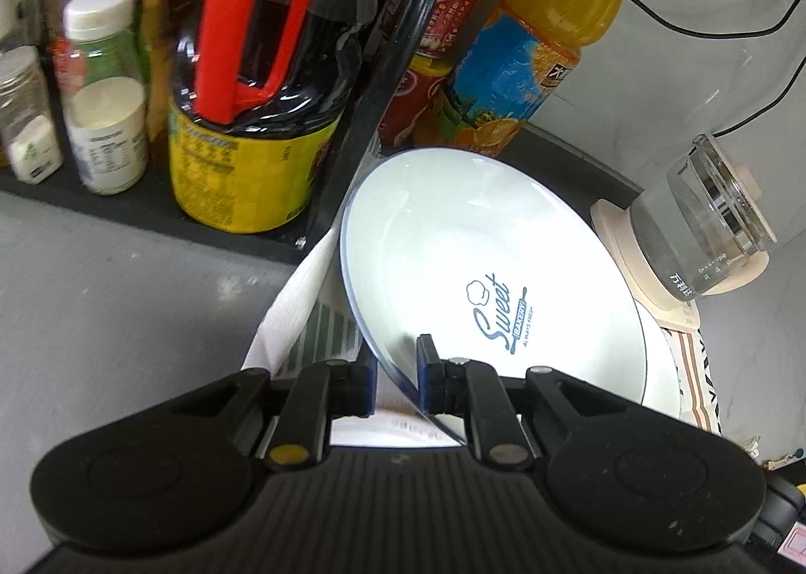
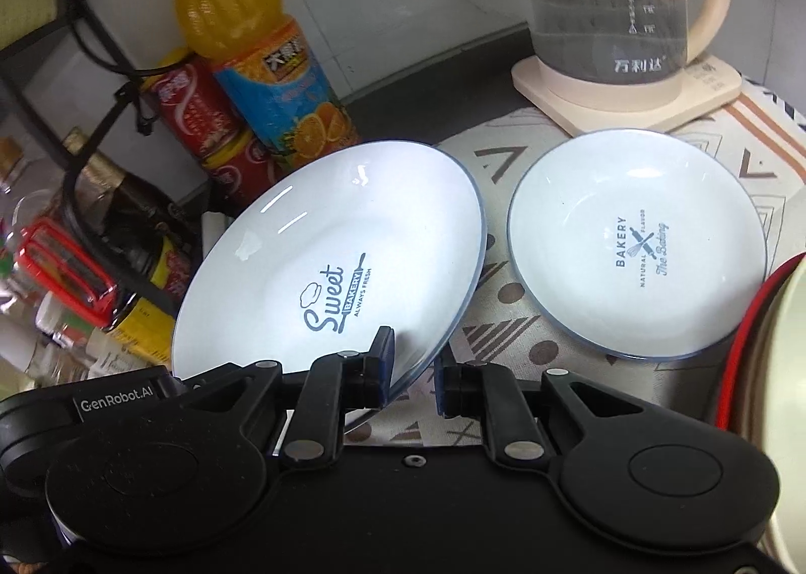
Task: Organize plates and bowls
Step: 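Lift the 'Sweet' plate with both tools and carry it over the flower plate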
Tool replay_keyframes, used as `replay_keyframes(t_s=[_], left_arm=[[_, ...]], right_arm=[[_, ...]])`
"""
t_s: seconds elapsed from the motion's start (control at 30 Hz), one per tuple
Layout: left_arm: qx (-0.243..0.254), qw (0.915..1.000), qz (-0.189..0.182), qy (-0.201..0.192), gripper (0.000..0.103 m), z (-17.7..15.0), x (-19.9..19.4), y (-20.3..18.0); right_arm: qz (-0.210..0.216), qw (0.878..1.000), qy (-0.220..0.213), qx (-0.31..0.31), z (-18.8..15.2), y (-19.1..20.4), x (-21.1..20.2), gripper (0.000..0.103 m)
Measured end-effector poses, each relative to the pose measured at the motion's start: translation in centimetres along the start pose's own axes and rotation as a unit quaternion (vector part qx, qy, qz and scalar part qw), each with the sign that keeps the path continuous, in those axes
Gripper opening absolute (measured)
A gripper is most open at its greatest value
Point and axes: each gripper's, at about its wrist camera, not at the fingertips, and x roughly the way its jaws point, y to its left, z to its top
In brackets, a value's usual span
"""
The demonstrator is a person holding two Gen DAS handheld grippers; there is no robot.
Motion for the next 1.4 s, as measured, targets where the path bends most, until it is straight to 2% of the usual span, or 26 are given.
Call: replay_keyframes(t_s=[0.33,0.67,1.4], left_arm=[[-0.020,0.9995,0.022,-0.015,0.013,-3.2,-3.7,0.6],[-0.040,0.9980,0.040,-0.028,0.014,-6.6,-6.6,0.9],[-0.079,0.9937,0.068,-0.040,0.014,-12.4,-10.2,1.6]], right_arm=[[0.030,0.999,0.010,-0.015,-2.0,-0.5,-2.6,0.016],[0.049,0.997,0.011,-0.063,-4.2,-0.4,-5.1,0.016],[0.083,0.989,0.026,-0.116,-8.0,-1.4,-8.0,0.016]])
